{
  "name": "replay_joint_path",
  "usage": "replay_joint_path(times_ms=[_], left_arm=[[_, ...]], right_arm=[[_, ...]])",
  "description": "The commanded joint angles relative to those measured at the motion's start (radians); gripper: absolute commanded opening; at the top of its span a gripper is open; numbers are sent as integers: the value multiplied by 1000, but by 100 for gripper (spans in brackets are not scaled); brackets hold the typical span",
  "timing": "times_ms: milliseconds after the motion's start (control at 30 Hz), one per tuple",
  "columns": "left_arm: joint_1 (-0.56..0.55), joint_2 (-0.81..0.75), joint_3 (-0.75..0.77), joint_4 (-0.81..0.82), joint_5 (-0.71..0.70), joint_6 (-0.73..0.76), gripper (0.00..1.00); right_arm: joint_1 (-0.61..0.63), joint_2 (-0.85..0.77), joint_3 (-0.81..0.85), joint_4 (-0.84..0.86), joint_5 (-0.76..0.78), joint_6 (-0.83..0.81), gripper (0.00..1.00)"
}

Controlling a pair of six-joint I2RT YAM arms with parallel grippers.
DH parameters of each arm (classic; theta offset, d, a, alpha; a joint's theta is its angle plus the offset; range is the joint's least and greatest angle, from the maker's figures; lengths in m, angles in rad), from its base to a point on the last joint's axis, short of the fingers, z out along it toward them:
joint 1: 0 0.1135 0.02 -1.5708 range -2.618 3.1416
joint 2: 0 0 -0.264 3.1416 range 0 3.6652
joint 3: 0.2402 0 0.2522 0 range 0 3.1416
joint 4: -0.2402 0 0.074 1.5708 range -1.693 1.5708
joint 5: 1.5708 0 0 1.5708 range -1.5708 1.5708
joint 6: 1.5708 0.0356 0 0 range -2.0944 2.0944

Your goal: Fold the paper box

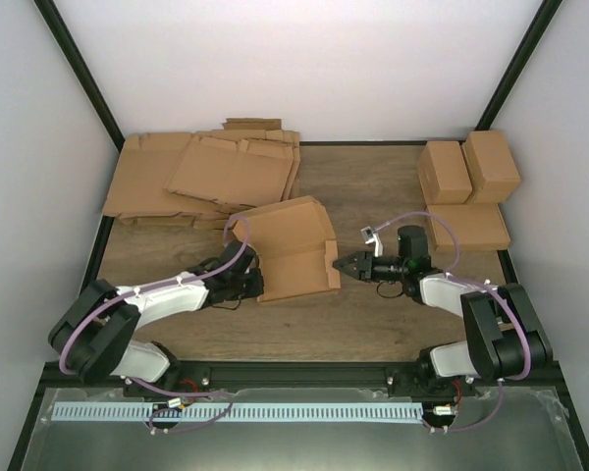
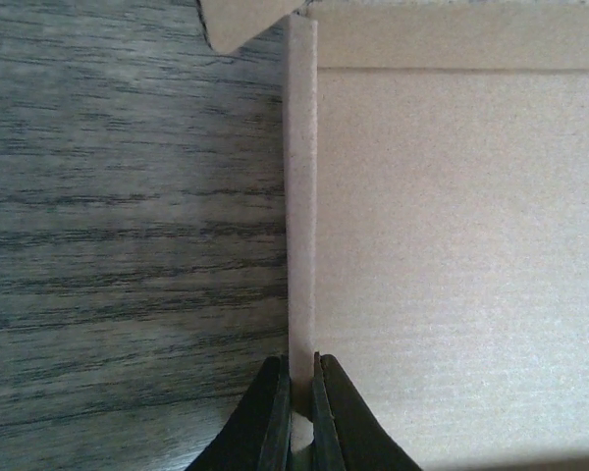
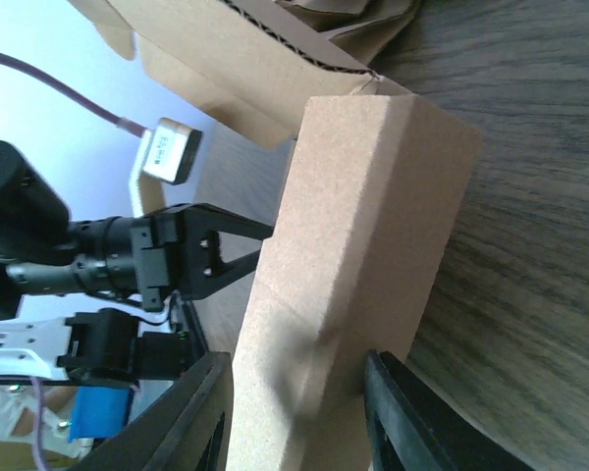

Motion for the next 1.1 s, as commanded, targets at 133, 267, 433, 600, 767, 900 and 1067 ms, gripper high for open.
replay_joint_path(times_ms=[133,267,433,600,767,900,1067], left_arm=[[-47,32,51,-10,-48,-22,6],[-60,34,61,-9,-44,-37,9],[-91,46,75,13,-44,-77,12],[-121,70,84,46,-45,-119,14],[-150,66,85,53,-79,-147,17],[-171,49,83,45,-109,-167,19],[-182,24,80,28,-150,-183,20]], right_arm=[[53,19,75,-156,170,-106,36],[92,24,95,-215,296,-139,36],[156,64,110,-268,463,-166,36],[216,95,114,-282,621,-162,31],[299,120,158,-352,805,-184,28],[372,160,211,-434,993,-178,23],[448,206,277,-530,1200,-148,6]])
